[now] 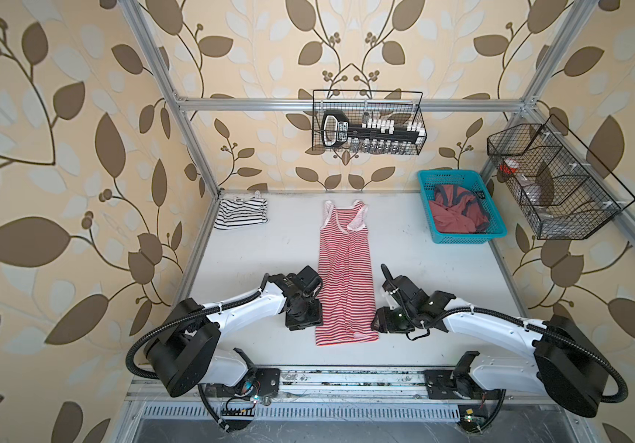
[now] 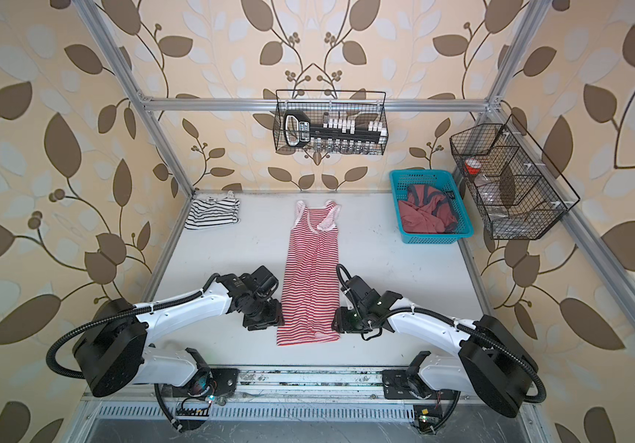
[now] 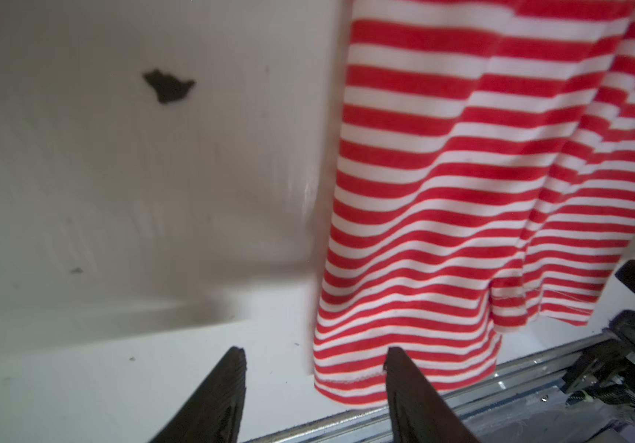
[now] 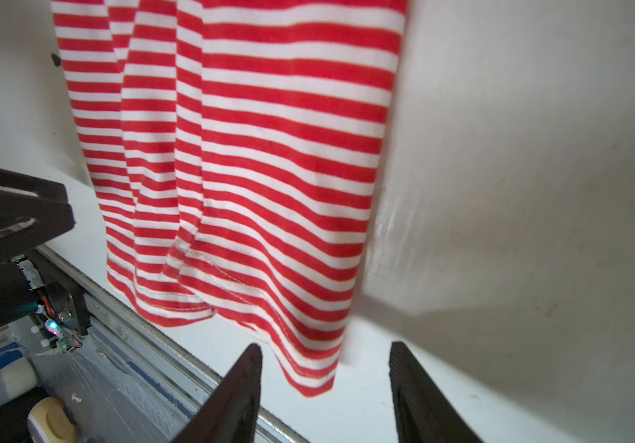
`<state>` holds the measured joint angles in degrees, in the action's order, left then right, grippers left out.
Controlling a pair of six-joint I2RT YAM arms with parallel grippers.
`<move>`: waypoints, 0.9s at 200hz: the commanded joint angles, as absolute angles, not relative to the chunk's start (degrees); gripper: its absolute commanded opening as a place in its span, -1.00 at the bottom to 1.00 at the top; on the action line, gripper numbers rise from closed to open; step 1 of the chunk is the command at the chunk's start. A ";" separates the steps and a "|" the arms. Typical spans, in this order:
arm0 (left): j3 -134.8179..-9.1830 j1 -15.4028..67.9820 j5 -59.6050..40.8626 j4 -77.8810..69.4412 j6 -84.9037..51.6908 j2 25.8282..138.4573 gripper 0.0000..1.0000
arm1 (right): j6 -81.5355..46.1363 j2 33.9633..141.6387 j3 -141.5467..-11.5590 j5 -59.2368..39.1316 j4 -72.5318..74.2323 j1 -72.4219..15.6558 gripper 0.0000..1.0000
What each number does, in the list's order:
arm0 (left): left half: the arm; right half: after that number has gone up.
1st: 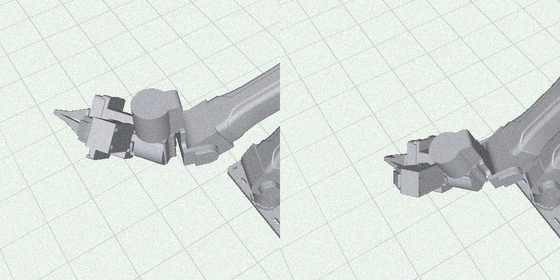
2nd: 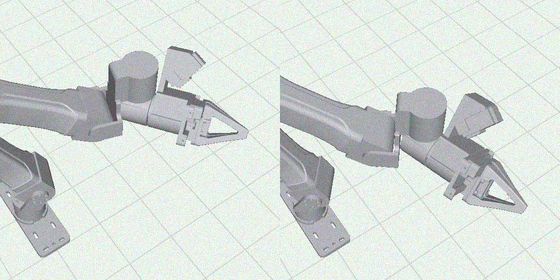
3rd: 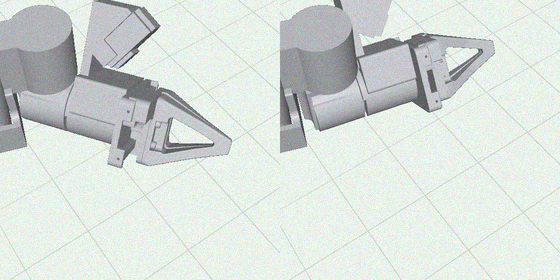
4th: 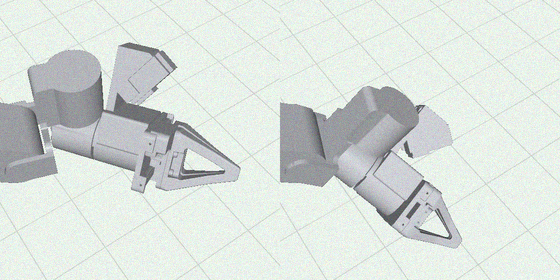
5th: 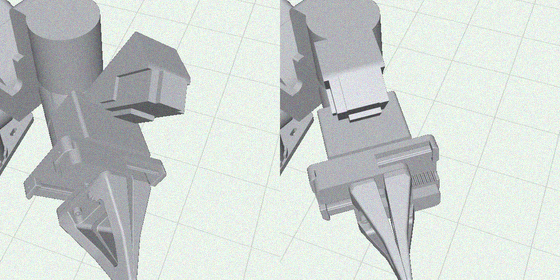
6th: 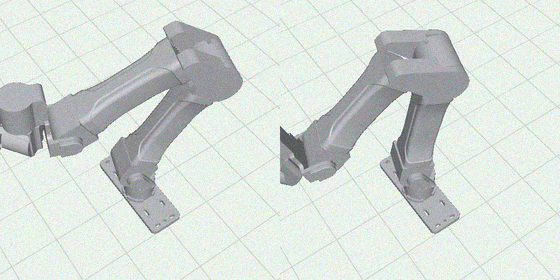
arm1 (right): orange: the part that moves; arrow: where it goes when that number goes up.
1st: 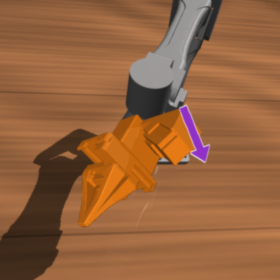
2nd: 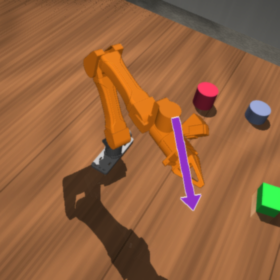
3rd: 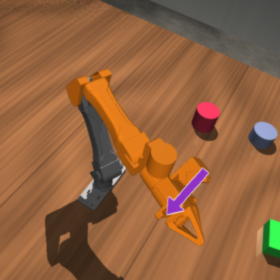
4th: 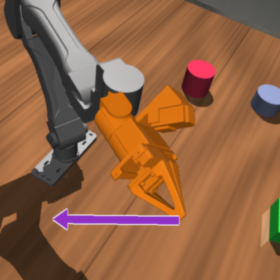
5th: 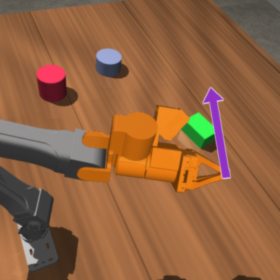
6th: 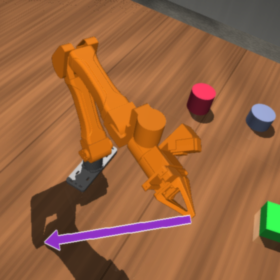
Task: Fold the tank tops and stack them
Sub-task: 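Lay the top lengthwise on the table and open both grippers near its near end, then grasp the near hem of the red-striped top with both grippers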
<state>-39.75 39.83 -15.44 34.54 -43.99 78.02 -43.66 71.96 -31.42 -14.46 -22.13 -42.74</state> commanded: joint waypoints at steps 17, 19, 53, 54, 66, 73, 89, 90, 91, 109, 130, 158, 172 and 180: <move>-35.79 40.54 -20.80 26.99 -48.33 79.32 0.22 | -47.26 72.68 -28.38 -17.47 -18.83 -42.90 0.03; -35.62 40.52 -20.93 26.74 -48.45 79.46 0.22 | -47.39 72.68 -28.32 -17.55 -18.70 -42.89 0.02; -33.31 40.52 -23.80 23.01 -50.15 80.08 0.22 | -48.52 73.28 -28.01 -18.63 -16.97 -43.00 -0.02; -33.22 40.52 -23.90 22.93 -50.21 80.08 0.22 | -48.47 73.33 -28.02 -18.63 -16.97 -42.99 -0.02; -32.63 40.57 -24.79 22.51 -50.30 80.34 0.21 | -48.69 73.69 -28.14 -18.76 -16.78 -43.08 -0.06; -32.10 40.52 -25.21 22.40 -50.49 80.41 0.20 | -48.80 73.81 -28.20 -18.98 -16.70 -43.07 -0.08; -30.69 40.62 -26.20 21.70 -50.88 80.45 0.18 | -49.11 73.90 -28.13 -19.17 -16.78 -43.39 -0.12; -30.64 40.61 -26.24 21.66 -50.93 80.44 0.18 | -49.12 73.91 -28.08 -19.16 -16.79 -43.41 -0.12; -30.57 40.65 -26.30 21.60 -51.00 80.43 0.18 | -49.13 73.91 -28.10 -19.12 -16.79 -43.41 -0.12; -29.46 40.62 -27.17 20.90 -51.33 80.44 0.16 | -49.05 74.15 -27.91 -19.15 -17.03 -43.61 -0.16; -28.70 40.69 -27.51 21.28 -51.33 80.27 0.11 | -48.77 74.80 -28.22 -19.41 -17.24 -43.67 -0.24; -27.46 40.75 -27.08 22.46 -51.29 78.98 0.06 | -48.87 75.14 -28.35 -19.49 -17.23 -43.77 -0.30; -27.00 40.70 -26.86 23.07 -51.33 78.28 0.06 | -48.87 75.08 -28.23 -19.17 -17.51 -43.77 -0.33; -26.96 40.72 -26.81 23.44 -51.33 77.94 0.06 | -48.83 75.06 -28.22 -19.14 -17.74 -43.77 -0.33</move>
<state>-30.44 39.86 -30.59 16.27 -51.29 77.19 -48.01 74.43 -28.82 -19.11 -16.88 -43.40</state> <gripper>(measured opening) 0.530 0.340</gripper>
